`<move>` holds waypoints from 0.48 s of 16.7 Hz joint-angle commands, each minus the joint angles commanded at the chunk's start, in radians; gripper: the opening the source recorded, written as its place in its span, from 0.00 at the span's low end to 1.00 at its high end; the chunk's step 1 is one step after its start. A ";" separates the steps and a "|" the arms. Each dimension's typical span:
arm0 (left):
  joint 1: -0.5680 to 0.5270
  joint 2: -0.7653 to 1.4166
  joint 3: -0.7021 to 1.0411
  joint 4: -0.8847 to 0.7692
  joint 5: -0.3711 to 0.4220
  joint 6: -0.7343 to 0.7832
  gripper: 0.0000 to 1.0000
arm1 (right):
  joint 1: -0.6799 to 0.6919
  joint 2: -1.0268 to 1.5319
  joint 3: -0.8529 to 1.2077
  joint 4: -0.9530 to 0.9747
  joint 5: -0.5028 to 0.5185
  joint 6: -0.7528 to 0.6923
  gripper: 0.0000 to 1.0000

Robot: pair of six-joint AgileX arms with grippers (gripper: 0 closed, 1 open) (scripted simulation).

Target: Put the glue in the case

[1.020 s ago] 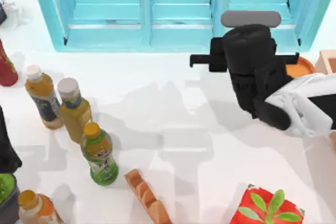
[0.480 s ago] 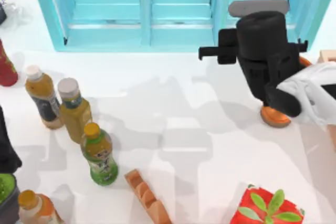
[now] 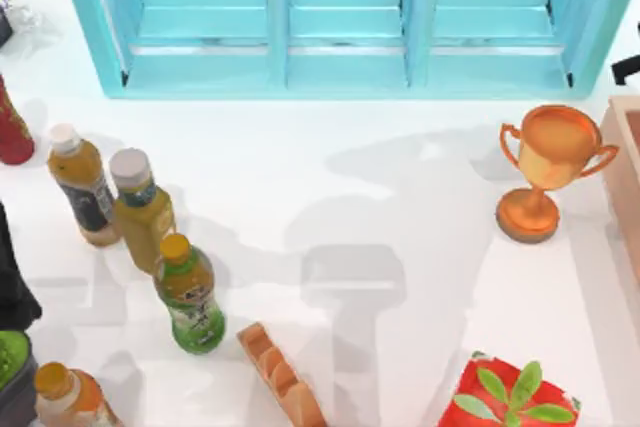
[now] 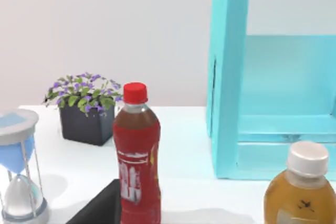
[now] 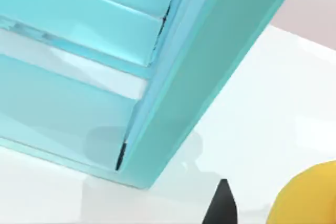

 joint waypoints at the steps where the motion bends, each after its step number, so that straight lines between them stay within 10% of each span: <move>1: 0.000 0.000 0.000 0.000 0.000 0.000 1.00 | -0.094 -0.011 0.001 -0.062 -0.088 -0.096 0.00; 8: 0.000 0.000 0.000 0.000 0.000 0.000 1.00 | -0.690 0.000 0.018 -0.569 -0.709 -0.826 0.00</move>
